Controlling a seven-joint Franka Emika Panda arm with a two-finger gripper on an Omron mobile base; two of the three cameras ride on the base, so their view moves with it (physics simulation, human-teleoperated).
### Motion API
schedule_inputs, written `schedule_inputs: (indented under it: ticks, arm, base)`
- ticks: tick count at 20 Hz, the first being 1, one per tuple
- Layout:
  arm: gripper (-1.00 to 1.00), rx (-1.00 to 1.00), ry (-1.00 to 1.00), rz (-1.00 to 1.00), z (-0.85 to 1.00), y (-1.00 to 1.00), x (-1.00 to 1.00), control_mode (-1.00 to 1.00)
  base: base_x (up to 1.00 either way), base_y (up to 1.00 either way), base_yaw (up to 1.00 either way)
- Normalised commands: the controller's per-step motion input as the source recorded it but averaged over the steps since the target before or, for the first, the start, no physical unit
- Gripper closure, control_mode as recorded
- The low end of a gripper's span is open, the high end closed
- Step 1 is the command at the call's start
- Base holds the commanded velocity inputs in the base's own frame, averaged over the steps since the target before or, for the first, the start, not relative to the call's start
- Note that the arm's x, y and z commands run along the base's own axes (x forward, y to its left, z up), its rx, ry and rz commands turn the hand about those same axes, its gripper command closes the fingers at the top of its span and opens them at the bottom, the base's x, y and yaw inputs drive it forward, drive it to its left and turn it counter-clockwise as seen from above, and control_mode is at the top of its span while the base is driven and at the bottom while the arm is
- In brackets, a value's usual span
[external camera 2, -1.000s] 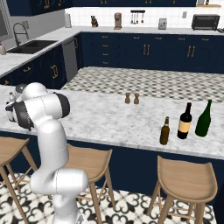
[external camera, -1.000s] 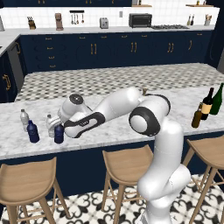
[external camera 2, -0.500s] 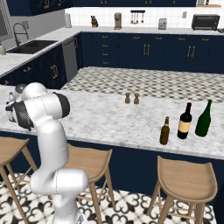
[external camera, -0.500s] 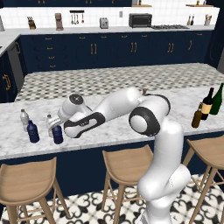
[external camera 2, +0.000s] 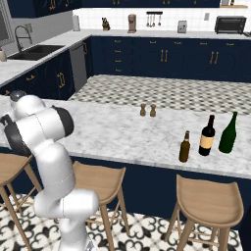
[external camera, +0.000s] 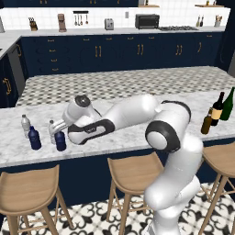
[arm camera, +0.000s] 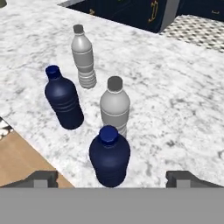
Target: Move the plastic bottles in the middle to the plastics group, and the glass bottles in the middle to the glass group.
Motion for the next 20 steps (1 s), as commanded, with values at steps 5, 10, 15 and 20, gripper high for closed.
schedule_inputs:
  ticks: [5,10,15,20]
  arm:
    - [-1.00,0.00,0.00,-0.10,0.52,-0.92,-0.23,-1.00]
    - [-1.00,0.00,0.05,-0.23,0.55,-1.00,-0.10,-1.00]
    - [-1.00,0.00,0.02,-0.25,0.33,-1.00,-0.25,-1.00]
    - [-1.00,0.00,0.04,-0.25,0.33,-1.00,-0.42,-1.00]
  base:
    - [0.00,0.00,0.00]
    - [0.00,0.00,0.00]
    - [0.00,0.00,0.00]
    - [0.00,0.00,0.00]
